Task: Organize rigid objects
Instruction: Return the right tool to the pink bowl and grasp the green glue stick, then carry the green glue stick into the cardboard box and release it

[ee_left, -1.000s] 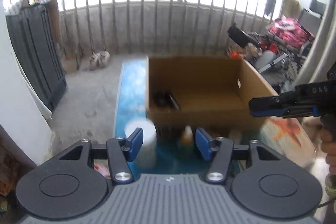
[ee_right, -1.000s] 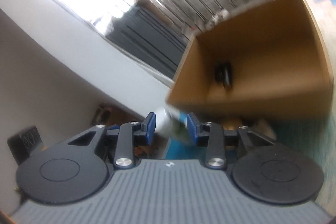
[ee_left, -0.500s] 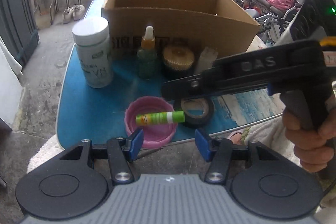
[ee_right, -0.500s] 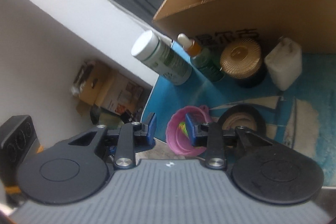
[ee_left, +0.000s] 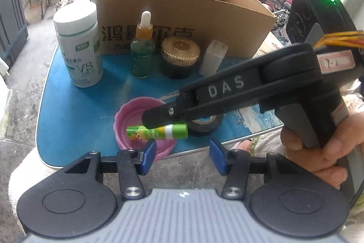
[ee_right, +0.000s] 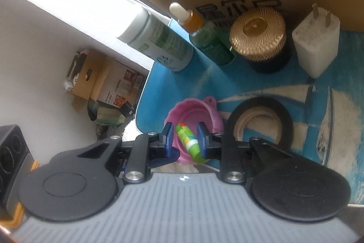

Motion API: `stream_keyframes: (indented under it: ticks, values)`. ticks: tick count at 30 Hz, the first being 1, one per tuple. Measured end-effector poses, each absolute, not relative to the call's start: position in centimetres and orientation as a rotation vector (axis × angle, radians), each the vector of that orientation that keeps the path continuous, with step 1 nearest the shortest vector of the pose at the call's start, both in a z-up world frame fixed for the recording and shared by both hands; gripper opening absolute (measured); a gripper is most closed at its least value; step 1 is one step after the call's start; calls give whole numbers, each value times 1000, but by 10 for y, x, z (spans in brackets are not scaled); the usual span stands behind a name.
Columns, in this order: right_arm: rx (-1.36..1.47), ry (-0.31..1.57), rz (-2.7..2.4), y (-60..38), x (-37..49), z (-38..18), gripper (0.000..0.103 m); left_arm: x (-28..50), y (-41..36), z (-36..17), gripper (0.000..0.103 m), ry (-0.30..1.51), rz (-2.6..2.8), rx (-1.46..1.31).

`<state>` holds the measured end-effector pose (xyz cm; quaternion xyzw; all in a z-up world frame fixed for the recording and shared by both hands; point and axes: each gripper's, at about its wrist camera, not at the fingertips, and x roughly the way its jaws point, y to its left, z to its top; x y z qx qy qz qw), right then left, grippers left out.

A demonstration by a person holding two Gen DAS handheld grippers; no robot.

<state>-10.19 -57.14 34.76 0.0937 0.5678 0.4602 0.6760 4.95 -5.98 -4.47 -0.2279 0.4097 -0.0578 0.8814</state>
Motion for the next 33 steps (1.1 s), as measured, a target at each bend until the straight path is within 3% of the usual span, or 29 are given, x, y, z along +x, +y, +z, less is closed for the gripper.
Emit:
stream_keyframes:
  ticks: [8, 18, 33]
  values:
    - [258, 1345, 1032, -568, -99, 333, 22, 54, -52, -53, 52, 854, -112, -511]
    - [306, 1375, 1028, -564, -90, 323, 15, 64, -44, -66, 38, 853, -71, -525]
    - [330, 1323, 1009, -552, -77, 325, 14, 81, -34, -64, 38, 821, -65, -513]
